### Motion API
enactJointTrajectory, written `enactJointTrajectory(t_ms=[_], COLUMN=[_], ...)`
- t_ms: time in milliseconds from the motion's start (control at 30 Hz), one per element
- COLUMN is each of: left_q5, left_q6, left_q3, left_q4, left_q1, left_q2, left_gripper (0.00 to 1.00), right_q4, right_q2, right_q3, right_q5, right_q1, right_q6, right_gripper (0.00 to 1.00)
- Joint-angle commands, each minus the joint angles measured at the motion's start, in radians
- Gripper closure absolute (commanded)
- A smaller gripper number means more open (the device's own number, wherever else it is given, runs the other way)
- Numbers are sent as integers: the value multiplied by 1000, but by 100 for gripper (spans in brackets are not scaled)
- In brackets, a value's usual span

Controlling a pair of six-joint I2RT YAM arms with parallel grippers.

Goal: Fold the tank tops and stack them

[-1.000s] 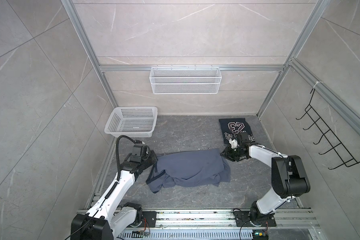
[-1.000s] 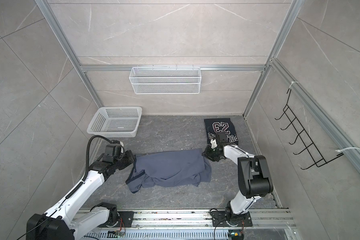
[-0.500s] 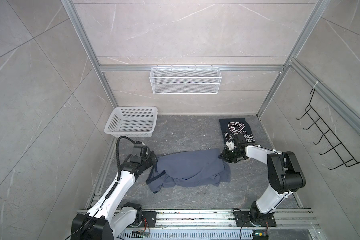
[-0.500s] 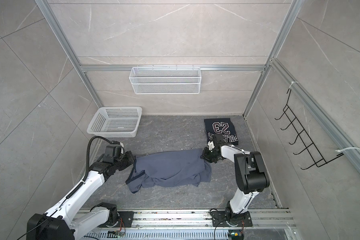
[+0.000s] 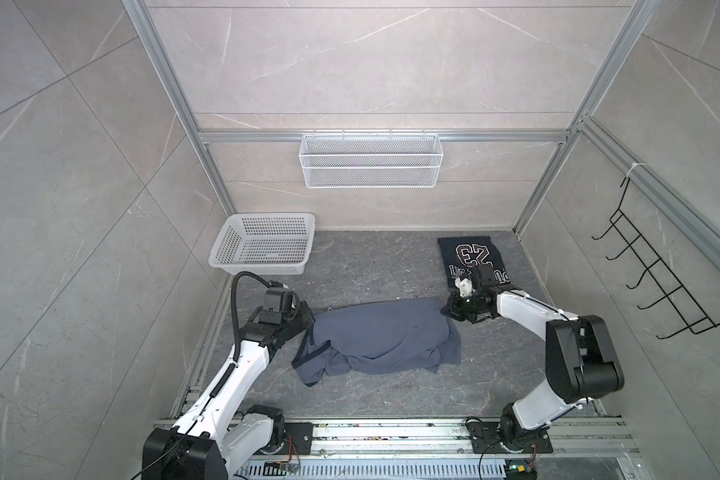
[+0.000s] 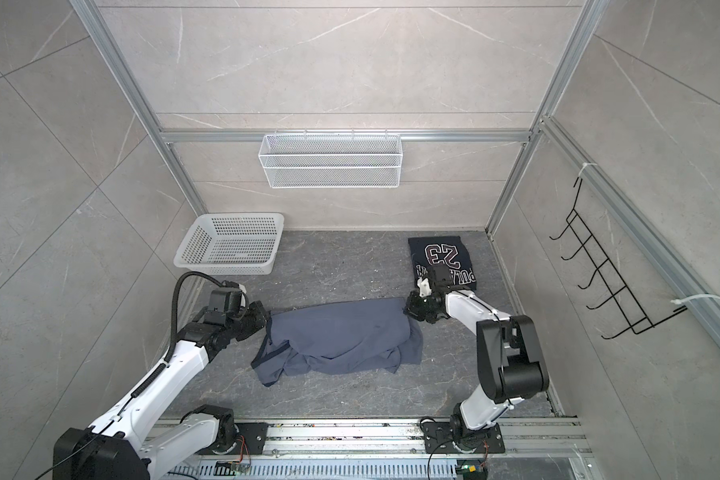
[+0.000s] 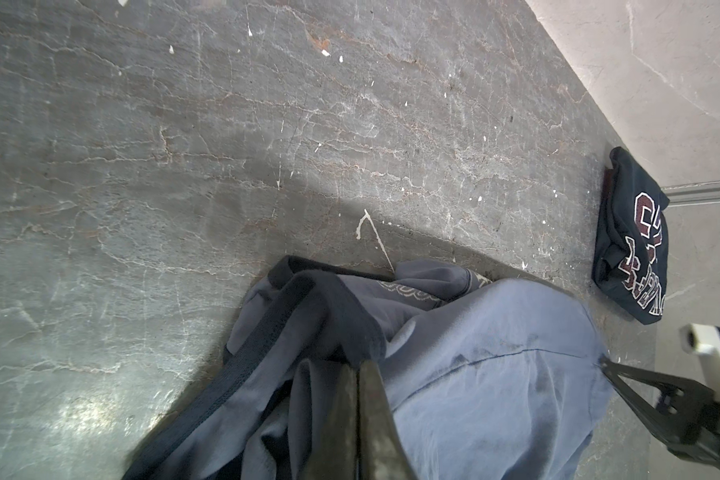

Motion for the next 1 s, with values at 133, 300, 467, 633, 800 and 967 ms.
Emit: enactJointTrajectory(t_ms=[133,300,467,633,800,967], left_q5=[-65,-93,-91,-28,69,126], left_q6=[69,108,176,259,315,336], left_q3=[208,346,529,724,914,1050], left_q4=[-121,-177,-217,-237,-239,-216], left_q1=[13,13,12,13,14,14], left_q2=[-113,-196,-266,-307,-322,-363], left_gripper=[100,100,100,100,100,100], right_q4=[-288,-428,-503,-574,-651,-735], right_q2=[-299,-432,-527,-555,-543,-517], right_q3=[183,376,596,844,1113,1406], right_q5=[88,134,165,129,68,-3], right_q1=[4,4,4,4,4,3], right_q6=[-40,-47,-45,-51,-64,-61], right_gripper=[100,100,100,100,100,100])
